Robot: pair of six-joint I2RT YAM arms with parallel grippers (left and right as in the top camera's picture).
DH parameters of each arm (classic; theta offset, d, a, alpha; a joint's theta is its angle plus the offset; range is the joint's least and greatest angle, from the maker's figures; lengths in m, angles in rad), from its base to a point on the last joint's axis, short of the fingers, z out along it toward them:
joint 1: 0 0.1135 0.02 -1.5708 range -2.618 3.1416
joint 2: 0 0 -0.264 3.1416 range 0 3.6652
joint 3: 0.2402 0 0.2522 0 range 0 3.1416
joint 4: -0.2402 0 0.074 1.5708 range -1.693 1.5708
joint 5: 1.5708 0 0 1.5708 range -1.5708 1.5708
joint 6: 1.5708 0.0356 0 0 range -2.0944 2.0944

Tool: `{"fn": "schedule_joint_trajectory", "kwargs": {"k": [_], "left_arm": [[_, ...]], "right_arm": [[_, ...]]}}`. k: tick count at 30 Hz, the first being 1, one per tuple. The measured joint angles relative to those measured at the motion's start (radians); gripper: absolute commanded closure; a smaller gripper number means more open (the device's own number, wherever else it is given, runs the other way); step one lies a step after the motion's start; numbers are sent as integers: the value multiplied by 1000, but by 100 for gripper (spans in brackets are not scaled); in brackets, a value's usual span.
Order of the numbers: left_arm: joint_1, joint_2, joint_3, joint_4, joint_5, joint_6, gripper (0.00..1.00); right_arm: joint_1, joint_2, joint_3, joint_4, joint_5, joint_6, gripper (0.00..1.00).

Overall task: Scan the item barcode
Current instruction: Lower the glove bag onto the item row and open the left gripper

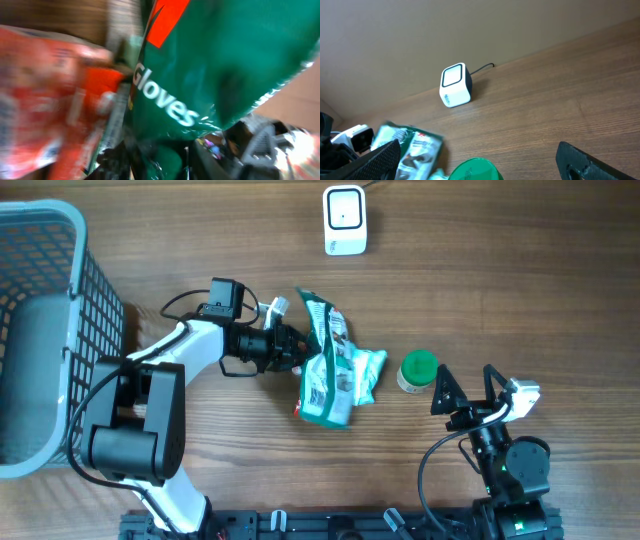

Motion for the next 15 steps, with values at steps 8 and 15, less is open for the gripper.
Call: {"fn": "schedule_joint_trajectory", "kwargs": {"k": [8, 15], "left_arm": [[45, -3, 2, -2, -80, 2, 41], [103, -108, 62, -8, -104, -15, 0]], "right_arm": [[0, 0, 0, 0, 0, 0, 0], [0, 0, 0, 0, 0, 0, 1]]}}
